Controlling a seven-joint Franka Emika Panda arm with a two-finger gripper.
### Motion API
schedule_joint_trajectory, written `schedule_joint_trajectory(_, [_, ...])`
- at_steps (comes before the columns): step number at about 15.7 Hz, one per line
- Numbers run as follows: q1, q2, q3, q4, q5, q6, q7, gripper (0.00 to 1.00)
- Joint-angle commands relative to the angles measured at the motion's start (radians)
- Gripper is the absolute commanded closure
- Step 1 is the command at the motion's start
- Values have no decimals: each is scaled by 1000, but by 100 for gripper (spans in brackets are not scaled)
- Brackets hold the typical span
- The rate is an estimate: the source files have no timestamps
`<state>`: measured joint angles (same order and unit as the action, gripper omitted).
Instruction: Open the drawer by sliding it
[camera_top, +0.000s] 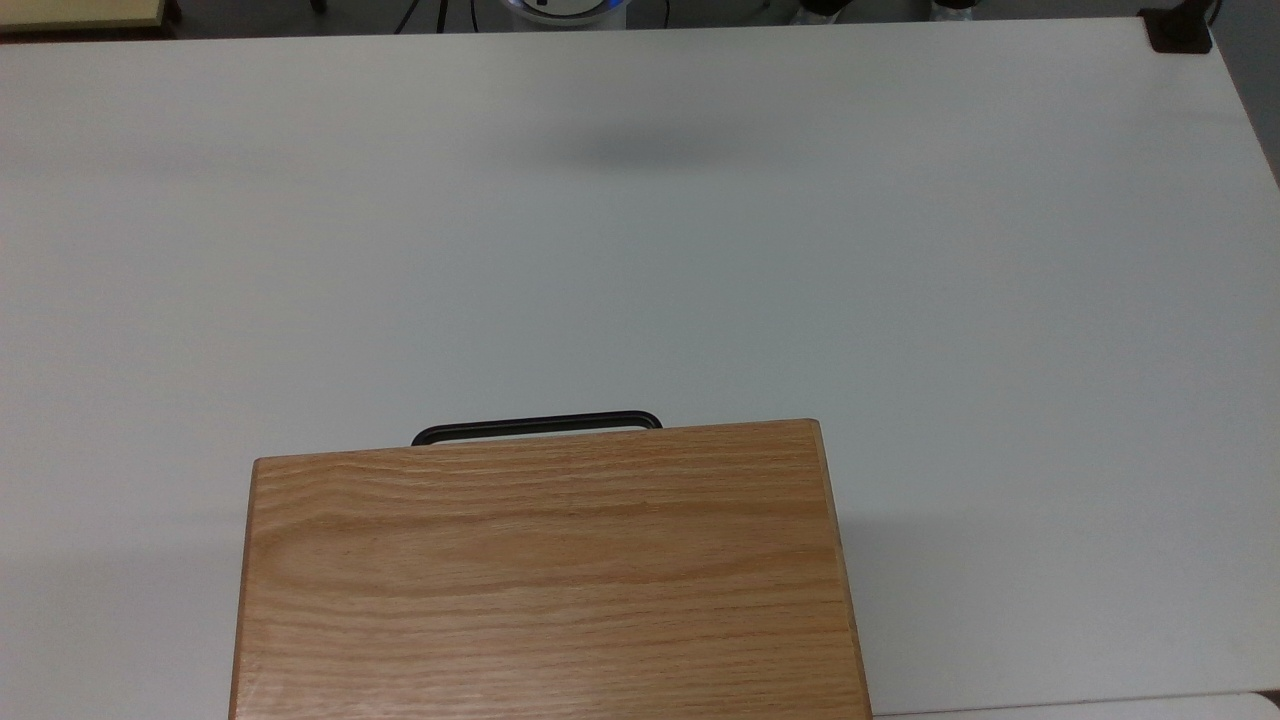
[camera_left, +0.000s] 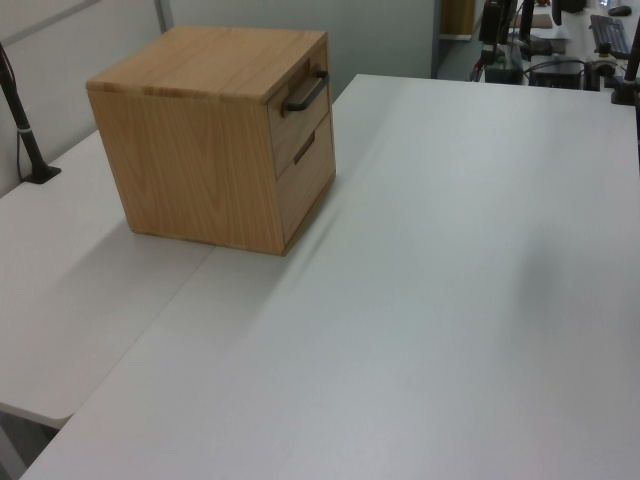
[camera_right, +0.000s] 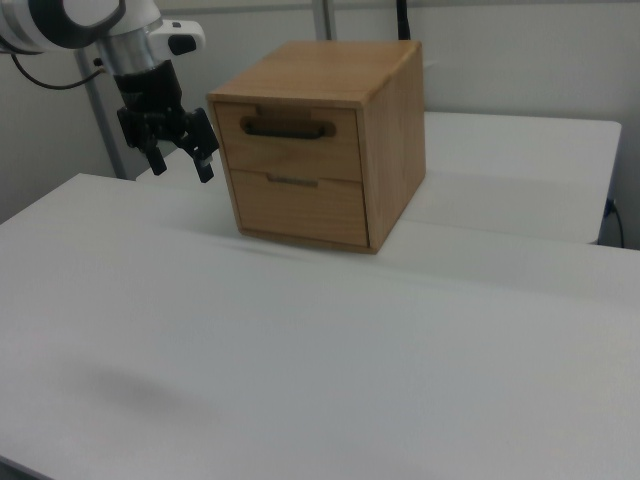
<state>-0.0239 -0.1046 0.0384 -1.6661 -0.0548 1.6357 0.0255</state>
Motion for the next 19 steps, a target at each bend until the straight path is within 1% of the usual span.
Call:
schedule_joint_trajectory(1, [6,-6,-3,-15,23,27,-21,0])
schedule_joint_trajectory(12, [4,-3,-3,-15,23,30,-22,0])
schedule_joint_trajectory(14, [4,9,-3,-14,21,30,-21,0])
schedule_joint_trajectory(16, [-2,17,-3,9,16,32,-21,0])
schedule_joint_trajectory(17, [-7,22,-3,15,27,36,-15,0])
schedule_joint_trajectory(18, [-5,28,-5,26,44,52,37,0])
schedule_joint_trajectory(19, [-5,29,-5,31,58,78,150,0])
